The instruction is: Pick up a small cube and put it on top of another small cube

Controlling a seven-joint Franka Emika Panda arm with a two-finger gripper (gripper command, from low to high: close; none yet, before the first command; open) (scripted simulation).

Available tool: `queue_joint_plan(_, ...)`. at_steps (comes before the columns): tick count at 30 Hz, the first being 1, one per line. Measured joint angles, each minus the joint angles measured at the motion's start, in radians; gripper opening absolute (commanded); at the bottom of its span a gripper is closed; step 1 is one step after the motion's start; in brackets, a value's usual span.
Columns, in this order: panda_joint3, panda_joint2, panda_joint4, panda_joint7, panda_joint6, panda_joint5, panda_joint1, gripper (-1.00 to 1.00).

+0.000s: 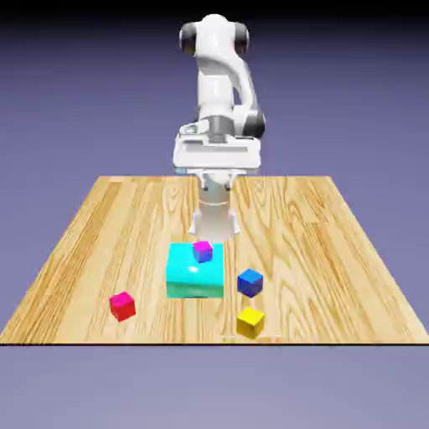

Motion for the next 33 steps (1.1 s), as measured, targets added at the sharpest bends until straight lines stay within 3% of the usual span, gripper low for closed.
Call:
queue_joint_plan(24, -0.475, 0.870, 0.432, -0.932, -0.361, 0.375, 0.665, 0.00)
queue_joint_plan(30, -0.361, 1.039, 0.487, -1.049, -0.271, 0.508, 0.584, 0.00)
queue_joint_plan(31, -0.332, 1.071, 0.497, -1.069, -0.248, 0.535, 0.561, -1.00)
queue_joint_plan(33, -0.332, 1.071, 0.497, -1.069, -0.249, 0.536, 0.561, -1.00)
